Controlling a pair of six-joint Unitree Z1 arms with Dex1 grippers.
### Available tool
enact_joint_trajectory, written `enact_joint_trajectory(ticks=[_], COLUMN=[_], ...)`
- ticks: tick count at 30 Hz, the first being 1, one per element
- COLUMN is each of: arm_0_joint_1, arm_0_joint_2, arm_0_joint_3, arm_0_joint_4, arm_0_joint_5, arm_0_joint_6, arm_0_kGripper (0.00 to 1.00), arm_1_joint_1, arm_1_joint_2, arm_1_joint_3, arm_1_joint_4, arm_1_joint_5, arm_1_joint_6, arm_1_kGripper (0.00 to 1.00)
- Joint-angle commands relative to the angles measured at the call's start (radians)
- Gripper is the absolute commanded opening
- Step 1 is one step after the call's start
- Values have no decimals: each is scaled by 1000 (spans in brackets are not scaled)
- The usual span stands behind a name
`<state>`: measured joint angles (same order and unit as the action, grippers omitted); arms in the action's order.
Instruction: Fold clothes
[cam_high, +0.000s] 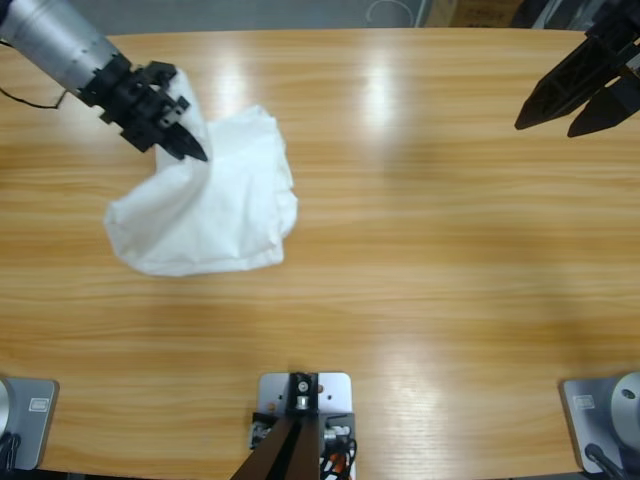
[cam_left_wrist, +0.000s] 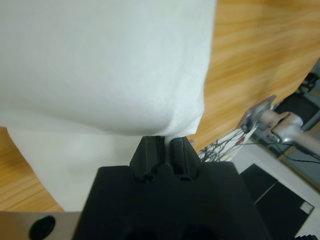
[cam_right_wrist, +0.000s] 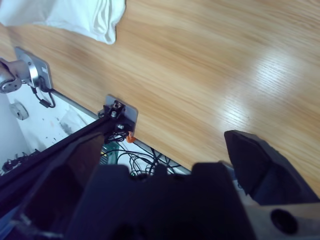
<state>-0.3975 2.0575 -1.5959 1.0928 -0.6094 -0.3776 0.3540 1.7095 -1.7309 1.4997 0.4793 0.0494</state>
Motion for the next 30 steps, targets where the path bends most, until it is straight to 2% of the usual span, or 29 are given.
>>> enact_joint_trajectory(ticks=[1,8,9,10,11,12,17,22,25,30], arm_0_joint_1=[-94,-170,-181,-194,-209,-243,-345,-351,-277,-63], arm_0_joint_2=[133,246,249,249,246,232,175,139,115,35], arm_0_joint_3=[-83,-147,-160,-173,-191,-229,-337,-358,-346,-261], arm_0_joint_4=[17,21,22,23,24,37,68,81,103,121], arm_0_joint_5=[16,25,30,38,43,71,145,141,122,120], arm_0_joint_6=[-20,-12,-12,-11,-10,-3,51,53,47,60], arm_0_kGripper=[0,0,240,719,930,1000,1000,1000,1000,1000], arm_1_joint_1=[-9,-9,-9,-9,-9,-9,-7,1,34,145], arm_1_joint_2=[-23,-43,-44,-45,-45,-43,-30,-32,-31,-5], arm_1_joint_3=[43,55,63,70,73,74,69,62,71,90], arm_1_joint_4=[-16,-13,-15,-15,-15,-16,-22,-23,-46,-135], arm_1_joint_5=[16,24,24,24,25,27,40,48,57,105], arm_1_joint_6=[-13,-13,-13,-13,-13,-13,-13,-11,-11,10], arm_1_kGripper=[1000,1000,1000,1000,1000,1000,1000,1000,1000,1000])
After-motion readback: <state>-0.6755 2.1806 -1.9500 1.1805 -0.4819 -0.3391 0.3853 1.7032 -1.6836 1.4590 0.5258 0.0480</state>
